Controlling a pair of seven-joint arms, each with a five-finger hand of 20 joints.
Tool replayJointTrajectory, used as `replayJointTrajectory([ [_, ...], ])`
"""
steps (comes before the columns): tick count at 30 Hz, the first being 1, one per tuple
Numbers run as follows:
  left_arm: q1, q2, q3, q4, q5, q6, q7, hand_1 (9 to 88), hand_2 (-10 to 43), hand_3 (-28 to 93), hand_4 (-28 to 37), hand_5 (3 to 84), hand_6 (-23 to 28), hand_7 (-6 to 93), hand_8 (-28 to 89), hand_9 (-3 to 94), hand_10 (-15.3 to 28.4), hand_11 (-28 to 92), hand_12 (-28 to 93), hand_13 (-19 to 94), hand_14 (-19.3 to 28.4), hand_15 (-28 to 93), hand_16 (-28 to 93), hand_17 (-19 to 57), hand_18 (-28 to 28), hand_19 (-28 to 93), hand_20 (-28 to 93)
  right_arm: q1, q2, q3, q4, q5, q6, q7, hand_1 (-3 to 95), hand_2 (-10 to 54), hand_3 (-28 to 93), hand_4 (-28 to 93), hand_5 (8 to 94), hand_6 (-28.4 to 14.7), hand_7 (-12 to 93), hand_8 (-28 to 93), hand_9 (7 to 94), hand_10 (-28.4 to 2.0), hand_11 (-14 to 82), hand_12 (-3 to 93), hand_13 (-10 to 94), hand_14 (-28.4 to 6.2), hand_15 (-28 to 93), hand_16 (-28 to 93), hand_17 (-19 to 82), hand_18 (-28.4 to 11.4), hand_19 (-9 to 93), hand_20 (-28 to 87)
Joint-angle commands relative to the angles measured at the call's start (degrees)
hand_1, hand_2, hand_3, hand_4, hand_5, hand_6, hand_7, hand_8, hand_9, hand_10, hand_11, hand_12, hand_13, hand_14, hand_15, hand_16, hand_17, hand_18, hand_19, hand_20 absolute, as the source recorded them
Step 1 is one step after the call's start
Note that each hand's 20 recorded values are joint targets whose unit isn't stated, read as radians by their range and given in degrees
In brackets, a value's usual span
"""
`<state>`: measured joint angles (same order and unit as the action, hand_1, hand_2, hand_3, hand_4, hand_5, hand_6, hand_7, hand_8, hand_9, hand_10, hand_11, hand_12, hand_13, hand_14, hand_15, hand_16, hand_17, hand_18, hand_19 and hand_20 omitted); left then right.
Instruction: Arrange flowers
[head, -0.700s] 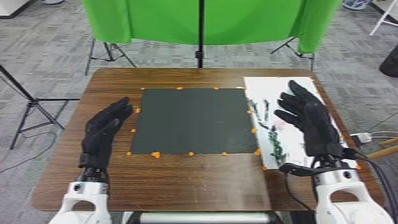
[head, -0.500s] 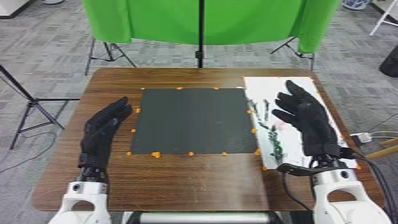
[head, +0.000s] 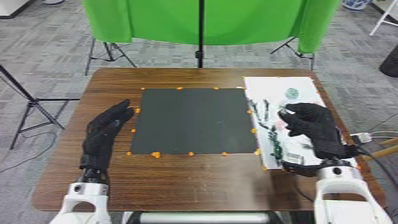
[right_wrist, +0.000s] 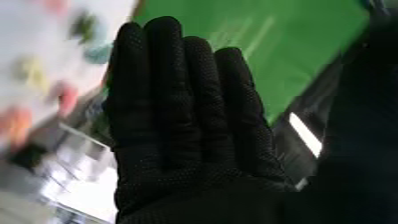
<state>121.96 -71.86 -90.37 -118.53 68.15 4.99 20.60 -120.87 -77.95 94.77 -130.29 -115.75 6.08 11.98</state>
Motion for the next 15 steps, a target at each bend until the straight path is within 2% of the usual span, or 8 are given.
replayJointTrajectory([
  [1, 1.29, -0.53, -0.32, -0.57, 0.97, -0.43, -1.78, 28.1, -7.9, 66, -16.8, 47.3, 2.3, 11.4, -6, 44.8, 13.0, 15, 12, 36, 15.8, 10, 3, 10.2, 11.3, 6, 24, -0.38, 5.18, -0.21, -0.41, -27.42, -11.61, 6.0, 49.0, -9.5, 14, -15, 58.7, -4.9, 18, -6, 65.1, -16.3, 27.6, 26.0, 71, -10.7, 43, 23, 55, -11.0, 66, 41],
  [3, 1.05, -0.29, -0.41, -0.6, 1.14, -0.58, -1.94, 28.2, -7.8, 66, -16.8, 47.2, 2.4, 11.4, -6, 44.8, 13.1, 15, 12, 36, 15.8, 10, 3, 10.2, 11.3, 6, 24, 0.25, 6.3, -1.14, 0.59, -29.12, -12.11, 6.93, 43.5, -9.5, 31, -22, 61.3, -5.2, 16, -6, 70.0, -16.1, 26.8, 25.3, 76, -8.8, 43, 24, 59, -9.0, 70, 38],
  [5, 0.67, -0.11, -0.38, -0.56, 1.34, -0.7, -2.14, 28.2, -7.7, 66, -16.7, 47.3, 2.5, 11.2, -6, 44.8, 13.1, 15, 12, 36, 15.8, 10, 3, 10.2, 11.3, 6, 24, 0.88, 7.19, -1.86, 1.3, -29.73, -12.89, 8.13, 42.1, -9.5, 37, -26, 63.2, -5.2, 16, -6, 71.8, -15.6, 26.6, 24.9, 79, -8.0, 43, 24, 61, -7.8, 72, 37],
  [11, 0.33, -0.3, -0.06, -0.26, 2.1, -1.39, -2.76, 28.3, -7.6, 65, -16.6, 47.2, 2.5, 11.0, -6, 44.8, 13.0, 15, 12, 36, 15.8, 10, 3, 10.1, 11.4, 6, 24, 2.94, 9.03, -3.4, 4.34, -32.5, -13.62, 11.49, 41.9, -9.5, 38, -28, 65.3, -5.3, 17, -5, 73.3, -15.5, 26.0, 24.6, 81, -7.5, 44, 25, 63, -6.7, 74, 35],
  [15, 0.96, -0.36, -0.71, -0.58, 2.25, -1.32, -2.88, 28.4, -7.5, 65, -16.4, 47.1, 2.5, 10.9, -6, 44.7, 13.0, 15, 12, 36, 15.8, 10, 3, 9.8, 11.4, 6, 24, 4.19, 9.25, -4.13, 6.76, -32.69, -14.61, 12.4, 41.7, -9.5, 36, -28, 65.6, -5.4, 20, -4, 73.4, -15.6, 27.1, 25.8, 81, -7.3, 45, 25, 65, -5.8, 75, 34],
])
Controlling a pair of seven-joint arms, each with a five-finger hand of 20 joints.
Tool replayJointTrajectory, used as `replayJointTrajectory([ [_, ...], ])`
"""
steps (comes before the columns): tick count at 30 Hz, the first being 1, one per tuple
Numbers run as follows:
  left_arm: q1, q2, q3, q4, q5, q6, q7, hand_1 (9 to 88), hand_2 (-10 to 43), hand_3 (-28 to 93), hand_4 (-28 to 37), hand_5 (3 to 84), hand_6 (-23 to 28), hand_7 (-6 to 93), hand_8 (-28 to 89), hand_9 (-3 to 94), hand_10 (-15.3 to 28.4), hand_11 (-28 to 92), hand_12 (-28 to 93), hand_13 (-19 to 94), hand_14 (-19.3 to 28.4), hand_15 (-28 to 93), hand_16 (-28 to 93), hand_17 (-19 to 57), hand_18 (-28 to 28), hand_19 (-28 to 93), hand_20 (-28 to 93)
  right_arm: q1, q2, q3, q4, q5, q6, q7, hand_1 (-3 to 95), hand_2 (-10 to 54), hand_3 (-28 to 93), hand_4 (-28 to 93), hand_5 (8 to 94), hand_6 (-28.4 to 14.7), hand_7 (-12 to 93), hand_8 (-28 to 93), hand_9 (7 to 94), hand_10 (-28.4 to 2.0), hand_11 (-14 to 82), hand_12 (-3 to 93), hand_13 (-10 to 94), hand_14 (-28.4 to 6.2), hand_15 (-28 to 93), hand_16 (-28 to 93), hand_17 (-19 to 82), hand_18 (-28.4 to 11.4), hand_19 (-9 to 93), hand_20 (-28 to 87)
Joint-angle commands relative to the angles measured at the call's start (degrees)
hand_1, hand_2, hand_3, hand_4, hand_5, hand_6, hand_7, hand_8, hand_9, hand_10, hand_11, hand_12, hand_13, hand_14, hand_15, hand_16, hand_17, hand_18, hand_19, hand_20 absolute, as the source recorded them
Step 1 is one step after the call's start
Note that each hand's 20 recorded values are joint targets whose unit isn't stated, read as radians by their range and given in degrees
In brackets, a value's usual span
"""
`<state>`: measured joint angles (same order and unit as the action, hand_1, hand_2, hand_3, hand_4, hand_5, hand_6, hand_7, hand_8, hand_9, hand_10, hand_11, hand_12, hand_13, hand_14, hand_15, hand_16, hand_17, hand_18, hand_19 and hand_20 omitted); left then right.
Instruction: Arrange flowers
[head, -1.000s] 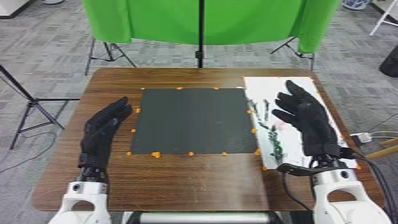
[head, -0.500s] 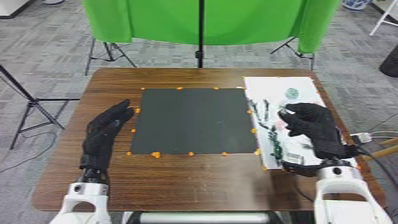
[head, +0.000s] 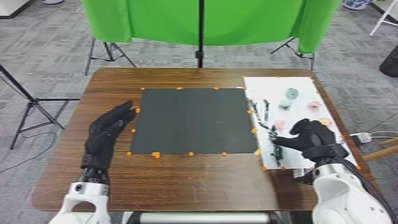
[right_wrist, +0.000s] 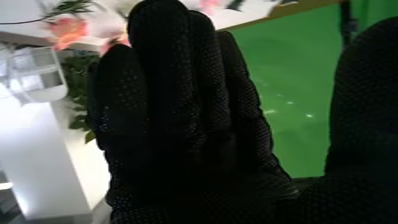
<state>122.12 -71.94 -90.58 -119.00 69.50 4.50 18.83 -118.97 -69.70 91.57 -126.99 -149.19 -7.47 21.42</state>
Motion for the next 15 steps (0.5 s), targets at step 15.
replayJointTrajectory([
  [15, 1.47, 0.2, -0.93, -0.27, -0.72, 0.14, -0.81, 28.0, -7.5, 65, -16.3, 47.1, 2.5, 10.7, -6, 44.7, 13.0, 15, 12, 36, 15.9, 10, 3, 9.4, 11.5, 6, 24, 5.32, 1.9, -3.76, 8.71, -0.2, -2.73, 2.78, 36.1, -9.5, 42, -24, 71.1, -4.9, 25, -4, 80.3, -14.1, 30.4, 26.1, 90, -5.4, 43, 27, 69, -4.6, 80, 32],
])
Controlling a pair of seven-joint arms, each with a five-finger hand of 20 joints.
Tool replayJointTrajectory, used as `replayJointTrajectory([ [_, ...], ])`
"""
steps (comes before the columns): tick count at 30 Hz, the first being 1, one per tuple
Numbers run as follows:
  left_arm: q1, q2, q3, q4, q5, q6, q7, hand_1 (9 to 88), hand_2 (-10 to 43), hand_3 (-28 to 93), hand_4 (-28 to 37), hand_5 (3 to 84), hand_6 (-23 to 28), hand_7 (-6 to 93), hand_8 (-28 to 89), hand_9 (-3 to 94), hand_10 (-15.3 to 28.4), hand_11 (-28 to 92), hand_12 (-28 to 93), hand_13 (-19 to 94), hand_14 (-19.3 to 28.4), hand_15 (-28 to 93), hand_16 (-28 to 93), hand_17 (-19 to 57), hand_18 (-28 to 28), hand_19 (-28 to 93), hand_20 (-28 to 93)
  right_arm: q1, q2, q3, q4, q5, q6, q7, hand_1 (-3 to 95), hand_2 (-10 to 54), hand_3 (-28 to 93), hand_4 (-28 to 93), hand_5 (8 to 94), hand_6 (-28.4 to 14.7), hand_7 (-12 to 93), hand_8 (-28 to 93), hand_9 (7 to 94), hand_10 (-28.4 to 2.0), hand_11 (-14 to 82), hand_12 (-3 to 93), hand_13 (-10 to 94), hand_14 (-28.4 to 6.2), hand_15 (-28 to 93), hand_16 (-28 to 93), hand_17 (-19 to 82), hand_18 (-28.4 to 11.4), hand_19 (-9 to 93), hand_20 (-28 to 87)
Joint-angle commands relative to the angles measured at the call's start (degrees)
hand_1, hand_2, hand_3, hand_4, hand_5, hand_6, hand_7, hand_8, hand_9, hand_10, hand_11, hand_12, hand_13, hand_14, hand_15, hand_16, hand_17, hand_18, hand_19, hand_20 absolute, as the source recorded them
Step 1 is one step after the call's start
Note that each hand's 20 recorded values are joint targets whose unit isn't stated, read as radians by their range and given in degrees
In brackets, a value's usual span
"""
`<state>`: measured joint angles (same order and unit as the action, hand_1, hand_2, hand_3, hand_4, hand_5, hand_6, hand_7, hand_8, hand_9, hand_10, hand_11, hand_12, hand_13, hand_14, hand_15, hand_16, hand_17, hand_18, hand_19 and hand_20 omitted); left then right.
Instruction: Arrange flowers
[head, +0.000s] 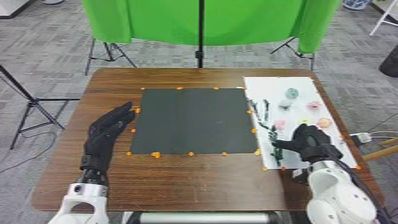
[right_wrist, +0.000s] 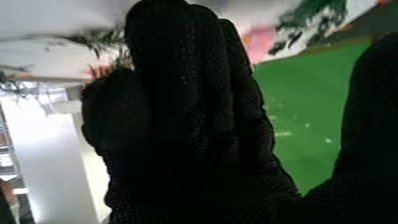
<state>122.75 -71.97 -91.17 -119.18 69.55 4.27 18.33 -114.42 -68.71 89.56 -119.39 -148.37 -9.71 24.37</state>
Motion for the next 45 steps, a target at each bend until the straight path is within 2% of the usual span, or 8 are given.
replayJointTrajectory([
  [1, 0.73, 0.35, -0.31, 0.02, -0.95, 0.39, -0.31, 27.9, -7.5, 65, -16.4, 47.1, 2.5, 10.7, -6, 44.7, 13.0, 15, 12, 36, 15.9, 10, 3, 9.4, 11.5, 6, 24, 1.18, 0.97, -2.2, 1.48, -1.31, -0.75, -0.23, 35.6, -9.5, 43, -24, 71.2, -4.9, 25, -4, 80.7, -14.1, 30.6, 26.2, 90, -5.4, 43, 27, 69, -4.6, 80, 31],
  [12, -2.25, 1.54, 0.8, 0.98, -0.37, -1.29, -0.16, 27.4, -5.8, 65, -16.9, 47.2, 2.6, 10.8, -6, 44.7, 13.1, 15, 12, 36, 16.0, 10, 3, 9.2, 11.5, 6, 23, 4.28, 1.47, -7.35, 4.5, -3.69, -6.68, 0.83, 43.1, -9.5, 52, -14, 73.6, -3.0, 31, 0, 83.6, -12.8, 34.7, 27.3, 92, -3.7, 46, 29, 69, -4.4, 86, 33],
  [16, -1.2, 1.35, -0.02, 0.53, -0.46, -0.6, -0.11, 27.0, -5.3, 65, -17.2, 47.3, 2.6, 10.8, -6, 44.6, 13.1, 15, 12, 36, 16.0, 10, 3, 9.1, 11.6, 6, 23, 3.68, 0.61, -7.94, 4.87, -3.5, -7.66, 1.84, 71.5, -9.5, -10, 28, 74.7, -1.3, 31, 23, 85.6, -12.3, 37.7, 27.7, 93, -3.1, 50, 29, 70, -4.8, 91, 32],
  [22, -0.45, 1.07, -0.46, 0.28, -2.27, 0.23, -0.49, 26.9, -4.9, 65, -17.4, 47.4, 2.6, 10.8, -6, 44.7, 13.2, 15, 12, 36, 16.1, 10, 3, 8.9, 11.6, 6, 23, 3.52, -0.3, -8.53, 4.79, -3.24, -5.41, 2.26, 86.8, -9.5, -27, 50, 76.2, -0.2, 32, 27, 88.4, -10.8, 34.7, 36.5, 94, -2.1, 55, 27, 72, -4.0, 93, 31],
  [26, -0.51, 0.93, -0.48, 0.42, -0.89, -0.88, -0.77, 26.7, -4.9, 66, -17.2, 47.5, 2.6, 10.8, -6, 44.7, 13.2, 15, 12, 36, 16.1, 10, 3, 8.8, 11.6, 6, 23, 2.14, 0.0, -6.96, 3.03, -0.95, -3.74, 2.36, 86.8, -9.5, -26, 53, 76.8, -0.3, 33, 27, 88.9, -10.5, 36.3, 36.4, 94, -1.7, 58, 26, 73, -3.9, 93, 33],
  [39, 0.08, 1.25, -1.39, 0.62, -3.79, -0.1, -0.52, 26.7, -4.8, 66, -17.4, 47.3, 2.7, 10.5, -6, 44.7, 13.2, 15, 12, 36, 16.2, 10, 3, 8.9, 11.7, 5, 22, 4.45, 0.94, -5.88, -1.58, 5.18, 7.37, -1.71, 82.0, -9.5, -13, 57, 73.9, -1.8, 39, 31, 87.8, -10.3, 43.0, 35.5, 94, -1.1, 63, 23, 75, -4.4, 93, 39],
  [42, -0.39, 2.69, -2.01, 1.49, -4.78, 0.38, -0.26, 26.8, -4.8, 66, -17.4, 47.3, 2.7, 10.5, -6, 44.7, 13.3, 15, 12, 36, 16.2, 10, 3, 9.0, 11.7, 5, 22, 7.03, 1.05, -7.43, -3.39, 7.2, 8.1, -2.3, 62.3, -9.5, 44, 15, 73.4, -2.0, 40, 31, 87.3, -10.2, 45.0, 34.3, 94, -0.9, 65, 22, 75, -4.7, 93, 42],
  [45, -2.68, 5.36, -2.11, 4.27, -5.7, 1.99, 0.67, 26.8, -4.7, 66, -17.4, 47.5, 2.8, 10.7, -6, 44.7, 13.3, 15, 12, 36, 16.2, 10, 3, 9.0, 11.8, 5, 22, 12.19, 1.13, -10.43, -3.96, 9.45, 6.55, -2.41, 58.8, -9.5, 54, 7, 73.1, -2.0, 41, 32, 87.4, -10.4, 45.9, 34.1, 94, -0.8, 65, 22, 75, -4.9, 93, 43],
])
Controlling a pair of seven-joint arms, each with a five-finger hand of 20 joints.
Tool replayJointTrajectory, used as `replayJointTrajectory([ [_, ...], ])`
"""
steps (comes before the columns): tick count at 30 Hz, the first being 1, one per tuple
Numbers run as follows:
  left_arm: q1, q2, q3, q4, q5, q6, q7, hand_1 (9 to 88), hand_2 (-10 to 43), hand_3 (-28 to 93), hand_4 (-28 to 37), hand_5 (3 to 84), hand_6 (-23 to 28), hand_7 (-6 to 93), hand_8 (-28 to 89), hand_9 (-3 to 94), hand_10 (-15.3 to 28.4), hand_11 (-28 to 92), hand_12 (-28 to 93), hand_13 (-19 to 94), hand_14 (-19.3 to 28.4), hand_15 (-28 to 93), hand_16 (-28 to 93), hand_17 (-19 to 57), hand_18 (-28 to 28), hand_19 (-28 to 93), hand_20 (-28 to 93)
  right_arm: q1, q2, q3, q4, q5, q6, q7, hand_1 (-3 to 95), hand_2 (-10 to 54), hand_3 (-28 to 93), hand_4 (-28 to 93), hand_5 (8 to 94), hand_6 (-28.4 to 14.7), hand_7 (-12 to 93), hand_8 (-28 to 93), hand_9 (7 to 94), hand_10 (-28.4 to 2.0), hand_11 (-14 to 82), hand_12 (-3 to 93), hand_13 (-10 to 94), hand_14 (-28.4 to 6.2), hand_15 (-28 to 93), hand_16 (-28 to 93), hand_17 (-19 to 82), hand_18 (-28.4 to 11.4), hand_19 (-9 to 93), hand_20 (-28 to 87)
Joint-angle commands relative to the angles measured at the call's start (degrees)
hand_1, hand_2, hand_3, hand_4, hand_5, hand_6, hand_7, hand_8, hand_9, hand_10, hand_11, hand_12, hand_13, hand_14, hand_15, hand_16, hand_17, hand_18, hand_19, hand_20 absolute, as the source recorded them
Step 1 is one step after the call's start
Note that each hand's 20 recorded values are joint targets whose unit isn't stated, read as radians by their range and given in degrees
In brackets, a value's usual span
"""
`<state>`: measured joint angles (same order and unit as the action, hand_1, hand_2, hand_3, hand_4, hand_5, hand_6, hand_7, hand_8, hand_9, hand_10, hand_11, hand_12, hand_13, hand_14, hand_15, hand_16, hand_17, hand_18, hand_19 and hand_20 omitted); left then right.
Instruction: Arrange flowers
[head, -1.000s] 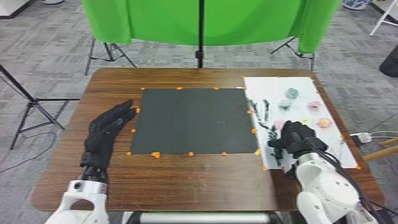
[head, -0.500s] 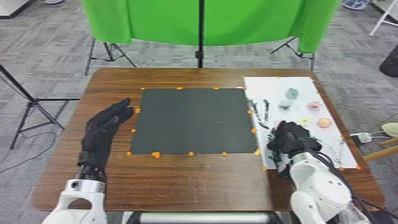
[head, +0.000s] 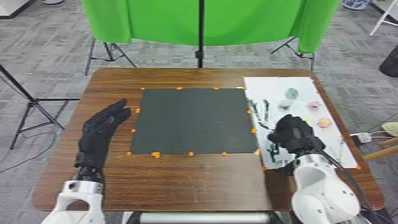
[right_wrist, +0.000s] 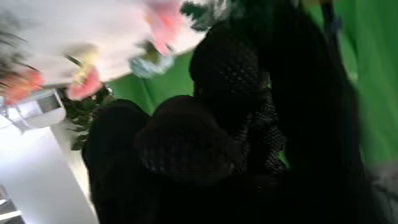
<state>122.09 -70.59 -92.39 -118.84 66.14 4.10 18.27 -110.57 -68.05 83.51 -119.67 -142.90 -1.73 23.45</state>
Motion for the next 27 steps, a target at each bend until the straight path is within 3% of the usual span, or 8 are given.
replayJointTrajectory([
  [1, -2.79, 4.78, -0.9, 4.94, -3.01, 2.87, 1.27, 26.9, -4.8, 66, -17.4, 47.6, 2.7, 10.7, -6, 44.8, 13.3, 15, 12, 36, 16.2, 10, 3, 9.0, 11.8, 5, 22, 10.43, 0.22, -5.91, -3.18, 4.57, -1.46, -2.01, 58.7, -9.5, 54, 7, 73.0, -2.1, 41, 32, 87.3, -10.4, 46.1, 34.0, 94, -0.8, 65, 22, 75, -4.9, 93, 43],
  [4, -3.4, 6.06, -1.3, 7.01, -5.58, 5.09, 1.71, 26.8, -4.9, 66, -17.3, 47.6, 2.6, 11.0, -6, 44.9, 13.3, 15, 12, 36, 16.1, 10, 3, 9.2, 11.7, 5, 22, 15.54, -1.32, -10.61, -0.83, 4.75, -2.16, -3.09, 58.5, -9.5, 54, 7, 72.9, -2.1, 42, 32, 87.3, -10.5, 46.5, 33.6, 94, -0.7, 65, 22, 76, -4.8, 93, 43],
  [8, -3.3, 5.9, -1.69, 9.35, -10.43, 7.97, 3.04, 26.2, -4.7, 67, -17.9, 47.8, 2.4, 11.5, -6, 45.0, 13.4, 15, 12, 36, 15.9, 10, 3, 9.6, 11.6, 5, 22, 21.51, -5.0, -16.78, 3.73, 5.34, -3.08, -4.3, 57.8, -9.5, 55, 7, 72.7, -2.1, 42, 32, 87.3, -10.5, 46.8, 33.2, 94, -0.8, 66, 22, 76, -4.7, 93, 43],
  [11, -4.98, 5.51, -0.32, 11.21, -13.24, 10.04, 3.98, 25.4, -4.5, 67, -18.5, 47.9, 2.3, 11.8, -6, 45.1, 13.4, 15, 12, 36, 15.6, 10, 3, 9.8, 11.2, 4, 22, 25.6, -7.36, -20.79, 7.93, 5.78, -4.03, -4.69, 57.6, -9.5, 56, 7, 72.6, -2.1, 43, 31, 87.3, -10.6, 47.2, 32.6, 94, -0.8, 66, 22, 76, -4.8, 93, 44],
  [16, -4.65, 5.31, 0.46, 11.3, -13.06, 9.22, 3.47, 24.3, -3.8, 68, -20.1, 47.9, 2.3, 11.8, -6, 44.9, 13.3, 15, 11, 36, 15.2, 10, 2, 10.0, 11.0, 3, 22, 27.94, -11.02, -25.69, 13.01, 5.84, -4.98, -4.87, 57.3, -9.5, 56, 7, 72.5, -2.1, 43, 31, 87.4, -10.7, 47.6, 32.0, 94, -0.8, 66, 22, 76, -4.8, 93, 44],
  [19, -4.16, 4.9, 0.69, 10.56, -12.79, 9.01, 3.8, 23.8, -3.7, 68, -20.6, 47.7, 2.2, 11.7, -6, 44.7, 13.3, 14, 11, 35, 14.9, 10, 2, 9.9, 10.9, 3, 22, 27.86, -13.63, -27.24, 15.36, 6.55, -5.41, -4.34, 57.2, -9.5, 56, 7, 72.5, -2.0, 43, 31, 87.3, -10.7, 47.7, 31.9, 94, -0.8, 66, 22, 76, -5.0, 93, 44],
  [22, -4.94, 4.69, 1.77, 10.57, -12.57, 8.56, 3.81, 23.5, -3.6, 68, -21.1, 47.7, 2.1, 11.7, -6, 44.7, 13.3, 14, 11, 35, 14.8, 10, 2, 9.9, 10.9, 3, 22, 27.95, -15.14, -28.22, 17.62, 6.88, -6.26, -3.59, 57.1, -9.5, 56, 7, 72.4, -1.9, 44, 30, 87.4, -10.8, 47.8, 31.6, 94, -0.8, 66, 22, 76, -5.1, 93, 45],
  [27, -4.27, 4.26, 2.31, 9.74, -10.97, 7.63, 3.66, 23.4, -3.6, 68, -21.3, 47.6, 2.1, 11.6, -6, 44.6, 13.2, 14, 11, 35, 15.0, 10, 2, 9.8, 10.8, 3, 22, 28.22, -16.04, -30.8, 19.97, 7.97, -6.53, -3.09, 57.0, -9.5, 56, 6, 72.0, -1.7, 45, 29, 87.4, -10.8, 48.0, 31.3, 94, -0.8, 66, 22, 76, -5.1, 93, 45],
])
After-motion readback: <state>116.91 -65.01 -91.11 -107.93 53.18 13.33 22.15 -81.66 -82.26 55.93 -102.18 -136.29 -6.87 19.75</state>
